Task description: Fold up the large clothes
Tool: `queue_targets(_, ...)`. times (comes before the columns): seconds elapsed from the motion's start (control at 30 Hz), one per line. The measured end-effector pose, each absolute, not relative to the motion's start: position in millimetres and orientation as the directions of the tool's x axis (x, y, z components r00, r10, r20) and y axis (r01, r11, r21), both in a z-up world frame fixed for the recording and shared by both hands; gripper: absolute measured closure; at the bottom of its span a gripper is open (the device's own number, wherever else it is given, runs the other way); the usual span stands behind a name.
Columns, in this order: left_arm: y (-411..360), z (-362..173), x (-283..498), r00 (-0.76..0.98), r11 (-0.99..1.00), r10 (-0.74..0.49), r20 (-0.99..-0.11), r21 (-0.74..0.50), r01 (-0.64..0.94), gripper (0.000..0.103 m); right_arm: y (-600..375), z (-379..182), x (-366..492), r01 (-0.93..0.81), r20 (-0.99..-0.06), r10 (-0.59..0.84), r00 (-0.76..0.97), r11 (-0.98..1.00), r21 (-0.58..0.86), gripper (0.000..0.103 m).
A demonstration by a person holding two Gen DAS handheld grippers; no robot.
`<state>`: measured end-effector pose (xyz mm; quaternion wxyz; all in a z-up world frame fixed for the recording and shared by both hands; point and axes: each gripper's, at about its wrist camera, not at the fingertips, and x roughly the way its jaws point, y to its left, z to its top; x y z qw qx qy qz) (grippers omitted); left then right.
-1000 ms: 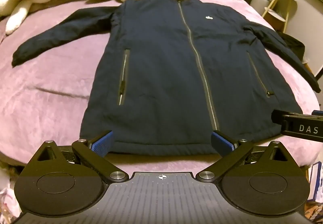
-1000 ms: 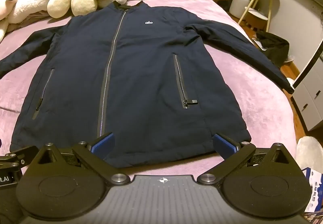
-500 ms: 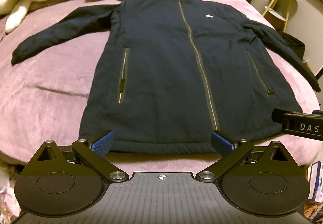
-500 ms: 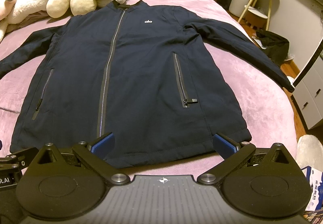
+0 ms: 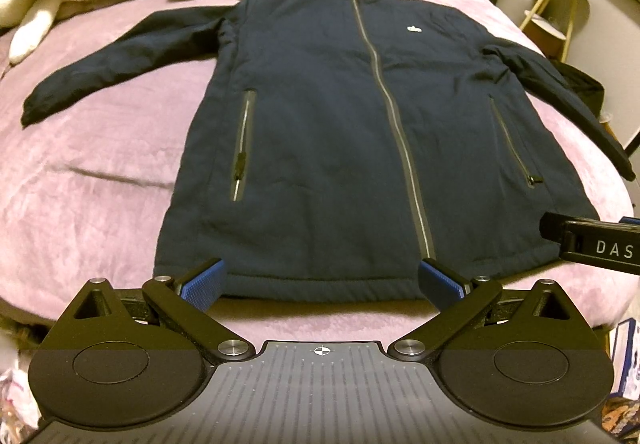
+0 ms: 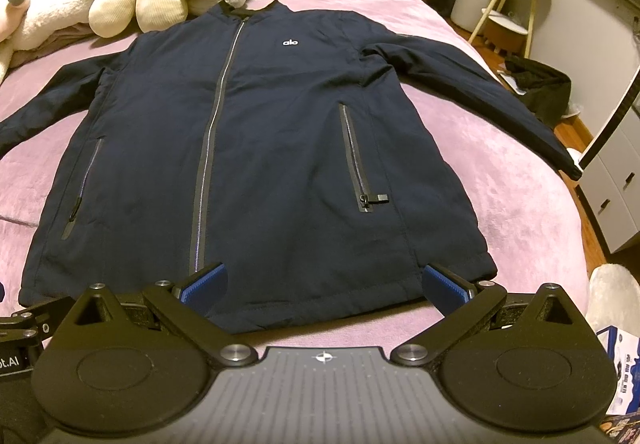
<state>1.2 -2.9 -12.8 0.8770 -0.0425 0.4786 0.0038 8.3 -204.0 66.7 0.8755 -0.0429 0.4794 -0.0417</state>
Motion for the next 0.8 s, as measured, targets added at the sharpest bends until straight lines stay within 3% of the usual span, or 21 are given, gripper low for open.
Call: queue_targets(0.8,-5.2,-15.7,0.6,0.529,0.995,-0.044,-0.848,-0.083,-0.049,0.000,-203.8,63.2,9.5,0.039,-0.842,-0.110,0.529,0.994,-0.105,0.000)
